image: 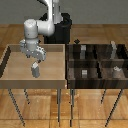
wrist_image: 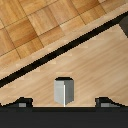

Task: Place the milk carton into the appropriate compartment.

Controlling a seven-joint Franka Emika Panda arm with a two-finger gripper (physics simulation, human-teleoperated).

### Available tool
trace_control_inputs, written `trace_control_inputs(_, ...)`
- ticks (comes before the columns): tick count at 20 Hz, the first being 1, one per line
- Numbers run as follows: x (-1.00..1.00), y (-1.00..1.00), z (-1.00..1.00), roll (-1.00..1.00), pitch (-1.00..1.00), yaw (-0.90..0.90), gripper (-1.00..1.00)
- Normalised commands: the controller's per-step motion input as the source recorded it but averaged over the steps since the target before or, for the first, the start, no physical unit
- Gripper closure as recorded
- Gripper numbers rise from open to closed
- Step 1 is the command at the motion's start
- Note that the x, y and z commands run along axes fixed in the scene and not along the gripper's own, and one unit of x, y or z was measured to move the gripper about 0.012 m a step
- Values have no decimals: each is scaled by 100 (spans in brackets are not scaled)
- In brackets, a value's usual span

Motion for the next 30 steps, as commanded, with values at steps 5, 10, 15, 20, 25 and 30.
trace_control_inputs(5, 20, 0, 0, 0, 0, 0, -100)
trace_control_inputs(10, 0, 0, -60, 0, 0, 0, -100)
trace_control_inputs(15, 0, 0, -80, 0, 0, 0, 100)
trace_control_inputs(20, 0, 0, 0, 0, 0, 0, 100)
trace_control_inputs(25, 0, 0, 40, 0, 0, 0, 100)
trace_control_inputs(30, 0, 0, 100, 0, 0, 0, 100)
